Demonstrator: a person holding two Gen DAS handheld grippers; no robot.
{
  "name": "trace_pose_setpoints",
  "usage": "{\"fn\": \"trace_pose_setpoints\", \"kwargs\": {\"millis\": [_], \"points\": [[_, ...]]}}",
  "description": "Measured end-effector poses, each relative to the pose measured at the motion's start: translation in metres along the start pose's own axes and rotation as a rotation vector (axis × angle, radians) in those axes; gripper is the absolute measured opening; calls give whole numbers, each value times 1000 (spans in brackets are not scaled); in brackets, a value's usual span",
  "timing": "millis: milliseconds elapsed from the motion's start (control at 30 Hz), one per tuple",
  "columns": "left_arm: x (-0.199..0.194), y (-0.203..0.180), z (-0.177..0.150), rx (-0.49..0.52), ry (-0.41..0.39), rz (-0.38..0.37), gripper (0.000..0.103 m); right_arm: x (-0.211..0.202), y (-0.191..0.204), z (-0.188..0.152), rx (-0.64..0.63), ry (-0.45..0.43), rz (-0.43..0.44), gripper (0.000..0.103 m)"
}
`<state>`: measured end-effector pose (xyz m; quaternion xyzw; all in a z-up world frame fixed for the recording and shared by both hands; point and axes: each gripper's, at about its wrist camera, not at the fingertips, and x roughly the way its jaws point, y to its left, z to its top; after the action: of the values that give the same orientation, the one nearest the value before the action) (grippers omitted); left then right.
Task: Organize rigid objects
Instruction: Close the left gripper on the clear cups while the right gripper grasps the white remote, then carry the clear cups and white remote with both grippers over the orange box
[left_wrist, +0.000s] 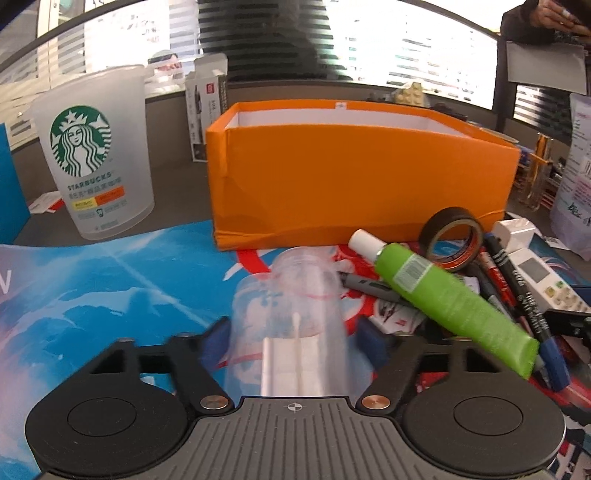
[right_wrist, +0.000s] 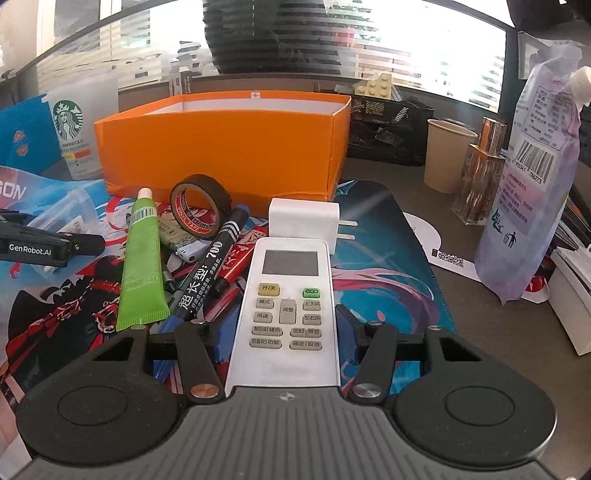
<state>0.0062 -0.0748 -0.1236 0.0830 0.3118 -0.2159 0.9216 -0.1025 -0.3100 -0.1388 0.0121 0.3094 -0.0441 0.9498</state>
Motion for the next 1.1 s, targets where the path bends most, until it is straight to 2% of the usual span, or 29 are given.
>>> {"fn": "trace_pose_setpoints", "kwargs": {"millis": [200, 533, 767, 1100], "points": [[-3, -3, 4, 13, 36, -4, 54, -2, 1, -1, 2, -4, -14, 51], [-11, 2, 6, -49, 71, -68, 54, -12, -8, -6, 75, 2, 1, 50], [-26, 1, 10, -53, 45, -83, 54, -24, -14, -8, 131, -6, 25, 50], [-46, 6, 25, -58, -5, -77, 54, -45, -17, 0, 143, -58, 30, 50]]}}
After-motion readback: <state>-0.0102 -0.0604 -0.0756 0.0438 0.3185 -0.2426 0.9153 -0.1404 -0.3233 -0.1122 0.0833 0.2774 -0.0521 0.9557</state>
